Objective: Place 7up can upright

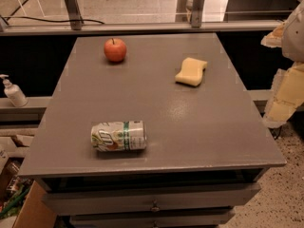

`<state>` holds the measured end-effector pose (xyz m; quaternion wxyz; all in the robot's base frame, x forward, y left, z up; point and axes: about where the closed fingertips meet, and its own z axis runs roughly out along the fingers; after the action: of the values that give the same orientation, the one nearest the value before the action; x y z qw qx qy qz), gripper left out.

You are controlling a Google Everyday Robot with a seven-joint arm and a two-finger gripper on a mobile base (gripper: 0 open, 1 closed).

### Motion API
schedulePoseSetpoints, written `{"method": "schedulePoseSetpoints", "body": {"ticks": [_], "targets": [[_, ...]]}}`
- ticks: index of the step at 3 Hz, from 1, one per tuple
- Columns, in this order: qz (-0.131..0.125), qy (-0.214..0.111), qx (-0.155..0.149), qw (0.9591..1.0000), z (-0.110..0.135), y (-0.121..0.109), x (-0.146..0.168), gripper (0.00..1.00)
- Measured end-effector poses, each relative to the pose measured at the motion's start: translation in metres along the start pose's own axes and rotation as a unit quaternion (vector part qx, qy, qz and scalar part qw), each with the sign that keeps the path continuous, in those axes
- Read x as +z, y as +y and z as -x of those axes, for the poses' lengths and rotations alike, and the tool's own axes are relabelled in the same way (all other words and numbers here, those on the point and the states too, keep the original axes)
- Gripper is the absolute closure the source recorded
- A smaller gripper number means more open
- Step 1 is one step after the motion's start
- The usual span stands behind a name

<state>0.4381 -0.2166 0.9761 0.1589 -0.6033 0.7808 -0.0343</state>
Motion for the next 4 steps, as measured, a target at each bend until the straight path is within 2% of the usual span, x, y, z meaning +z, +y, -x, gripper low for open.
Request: {"method": "schedulePoseSetpoints", "body": {"ticks": [1,2,3,4], "targets": [[-0.002,-0.007,0.002,1.0000,0.004,0.001,0.000,0.00],[0.006,-0.036,-0.018,0.9992,0.030,0.014,0.008,0.00],[0.020,-0.074,-0.043,0.9961,0.068,0.028,0.018,0.00],[0.038,-0.111,-0.065,0.9910,0.110,0.044,0.031,0.00]]}}
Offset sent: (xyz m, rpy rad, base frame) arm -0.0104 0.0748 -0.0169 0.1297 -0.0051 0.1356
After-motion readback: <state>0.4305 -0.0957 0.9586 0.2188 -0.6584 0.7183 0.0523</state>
